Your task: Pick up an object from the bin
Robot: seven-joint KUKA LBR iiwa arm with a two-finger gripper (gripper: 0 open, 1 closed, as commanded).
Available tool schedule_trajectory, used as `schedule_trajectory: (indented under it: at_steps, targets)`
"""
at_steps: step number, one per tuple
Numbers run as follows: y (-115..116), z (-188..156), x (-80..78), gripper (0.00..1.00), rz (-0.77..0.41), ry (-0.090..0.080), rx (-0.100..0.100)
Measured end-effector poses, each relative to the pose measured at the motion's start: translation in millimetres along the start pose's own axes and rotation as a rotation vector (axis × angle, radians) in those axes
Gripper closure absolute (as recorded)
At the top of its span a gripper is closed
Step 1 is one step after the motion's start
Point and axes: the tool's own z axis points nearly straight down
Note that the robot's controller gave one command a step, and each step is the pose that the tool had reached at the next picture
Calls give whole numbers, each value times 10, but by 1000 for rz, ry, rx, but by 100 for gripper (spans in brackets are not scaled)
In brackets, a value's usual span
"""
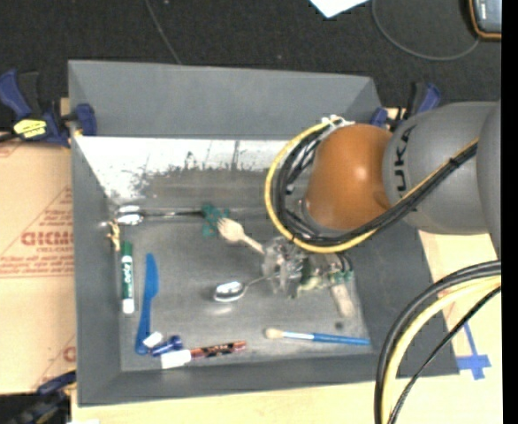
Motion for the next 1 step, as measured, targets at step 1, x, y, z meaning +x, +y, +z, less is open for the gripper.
schedule_trajectory:
  at_steps: [1]
  targets:
    - [-5, -147, -14, 100, 1, -5, 1]
